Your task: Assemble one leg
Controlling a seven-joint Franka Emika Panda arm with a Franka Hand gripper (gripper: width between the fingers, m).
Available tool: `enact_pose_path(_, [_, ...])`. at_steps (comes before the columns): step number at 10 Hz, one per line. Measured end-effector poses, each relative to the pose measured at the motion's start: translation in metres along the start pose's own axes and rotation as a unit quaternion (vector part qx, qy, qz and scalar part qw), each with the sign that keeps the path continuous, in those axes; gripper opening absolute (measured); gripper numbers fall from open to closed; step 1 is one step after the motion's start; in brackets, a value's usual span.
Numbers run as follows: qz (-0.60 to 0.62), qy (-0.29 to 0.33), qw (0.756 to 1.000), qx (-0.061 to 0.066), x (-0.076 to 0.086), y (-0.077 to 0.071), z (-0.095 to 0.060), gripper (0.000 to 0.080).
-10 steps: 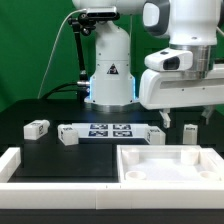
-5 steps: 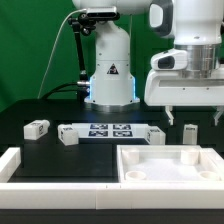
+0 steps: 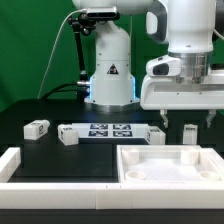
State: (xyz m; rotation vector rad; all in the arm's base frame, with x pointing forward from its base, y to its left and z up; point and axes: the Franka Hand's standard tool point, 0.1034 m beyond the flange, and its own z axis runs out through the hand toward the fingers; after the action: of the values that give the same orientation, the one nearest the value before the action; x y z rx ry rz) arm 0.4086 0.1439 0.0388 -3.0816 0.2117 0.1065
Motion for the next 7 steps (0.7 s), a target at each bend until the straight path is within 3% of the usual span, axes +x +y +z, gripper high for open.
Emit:
enact_pose_path(2, [-0.003, -0.092, 0.996, -0.015, -0.0051, 0.0059, -0.0016, 0.0648])
enact_pose_path(7, [0.008, -0.293, 0.956, -0.028, -0.0143, -0.0002, -0.0024, 0.0648])
